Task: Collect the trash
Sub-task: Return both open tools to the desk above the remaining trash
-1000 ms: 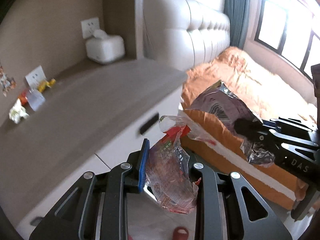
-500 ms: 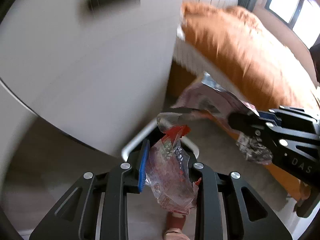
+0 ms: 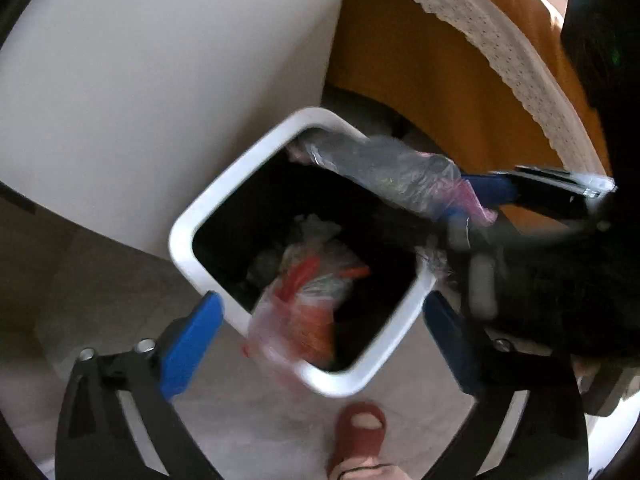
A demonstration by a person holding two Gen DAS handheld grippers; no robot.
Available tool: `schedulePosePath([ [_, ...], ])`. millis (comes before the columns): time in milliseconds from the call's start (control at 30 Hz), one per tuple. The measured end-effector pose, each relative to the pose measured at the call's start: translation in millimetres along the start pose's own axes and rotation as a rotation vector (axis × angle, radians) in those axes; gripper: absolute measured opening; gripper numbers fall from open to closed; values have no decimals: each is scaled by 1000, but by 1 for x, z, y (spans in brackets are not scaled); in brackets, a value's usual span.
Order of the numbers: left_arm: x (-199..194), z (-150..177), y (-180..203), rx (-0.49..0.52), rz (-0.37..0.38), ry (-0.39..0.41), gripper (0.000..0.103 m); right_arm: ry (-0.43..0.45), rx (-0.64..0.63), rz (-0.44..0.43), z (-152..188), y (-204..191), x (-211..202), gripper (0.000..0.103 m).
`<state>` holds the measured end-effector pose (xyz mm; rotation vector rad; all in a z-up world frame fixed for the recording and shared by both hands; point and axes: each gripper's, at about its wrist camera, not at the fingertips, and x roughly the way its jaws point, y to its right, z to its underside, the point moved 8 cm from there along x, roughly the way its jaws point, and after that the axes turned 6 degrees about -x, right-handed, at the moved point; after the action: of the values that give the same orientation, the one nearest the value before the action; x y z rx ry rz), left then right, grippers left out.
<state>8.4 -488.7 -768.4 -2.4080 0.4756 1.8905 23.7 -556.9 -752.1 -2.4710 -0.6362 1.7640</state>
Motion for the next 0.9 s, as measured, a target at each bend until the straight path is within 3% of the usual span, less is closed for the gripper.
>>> schedulePosePath([
  [200,7,-5,-7,1,-20,12,98,-2,3,1,0,10,2,98],
  [400,-25,-17,-8,8,-34,33,98,19,-20,37,-13,9,-38,98],
  [600,-97,-36,-4,-14,-34,64,98,81,-13,56,-44,-1,-117,98],
  [900,-239,-71,13,-39,-26,159,98,181,-46,79,-92,-48,-252,98],
])
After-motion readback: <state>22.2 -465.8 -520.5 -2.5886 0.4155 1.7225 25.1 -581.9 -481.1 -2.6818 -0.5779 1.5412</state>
